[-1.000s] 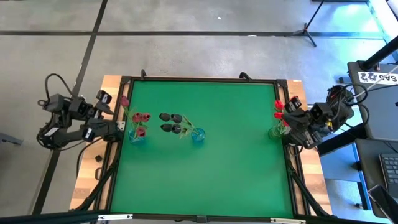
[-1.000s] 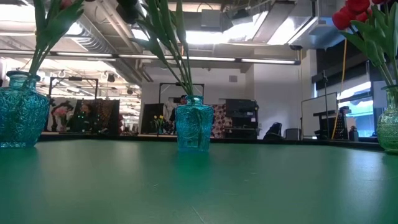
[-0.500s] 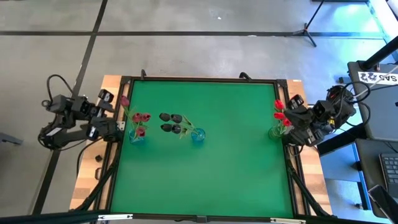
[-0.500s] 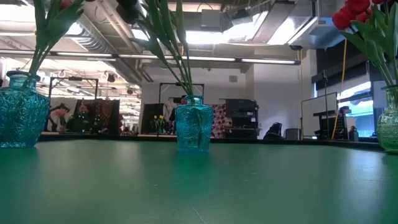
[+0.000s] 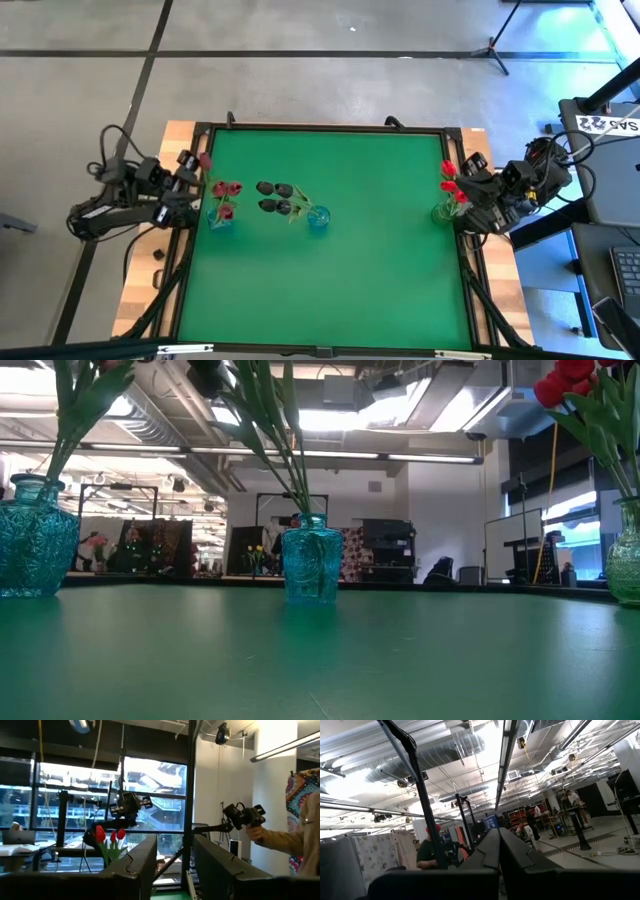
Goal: Sort flowers into vase by color
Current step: Return to Home Position
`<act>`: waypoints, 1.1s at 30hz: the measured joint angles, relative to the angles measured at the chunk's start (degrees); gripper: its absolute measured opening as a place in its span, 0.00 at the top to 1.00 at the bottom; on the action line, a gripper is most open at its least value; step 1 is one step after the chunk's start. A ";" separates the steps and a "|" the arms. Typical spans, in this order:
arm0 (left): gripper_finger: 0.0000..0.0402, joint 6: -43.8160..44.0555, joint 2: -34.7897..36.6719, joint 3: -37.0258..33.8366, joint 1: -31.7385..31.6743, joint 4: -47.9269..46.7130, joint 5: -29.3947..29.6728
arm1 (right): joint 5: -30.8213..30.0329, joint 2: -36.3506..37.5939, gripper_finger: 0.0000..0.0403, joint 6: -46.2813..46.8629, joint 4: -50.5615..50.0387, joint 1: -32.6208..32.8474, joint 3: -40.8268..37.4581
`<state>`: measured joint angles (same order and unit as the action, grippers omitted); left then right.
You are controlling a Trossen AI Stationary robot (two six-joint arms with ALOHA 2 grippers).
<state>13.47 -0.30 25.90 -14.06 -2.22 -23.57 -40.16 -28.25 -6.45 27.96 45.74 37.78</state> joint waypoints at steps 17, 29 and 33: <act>0.69 2.70 0.01 -13.39 0.79 23.08 -0.04 | -1.36 0.02 0.99 3.22 -0.91 0.00 0.00; 0.69 -3.59 0.00 -15.04 1.86 40.95 6.33 | -4.61 0.04 0.99 2.22 -1.09 0.00 0.00; 0.69 -4.87 0.00 -20.07 1.86 63.31 6.43 | -4.90 0.80 0.99 2.12 -1.15 0.00 0.00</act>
<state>8.60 -0.29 5.82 -12.21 61.09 -17.14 -45.06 -27.45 -4.34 26.82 45.74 37.78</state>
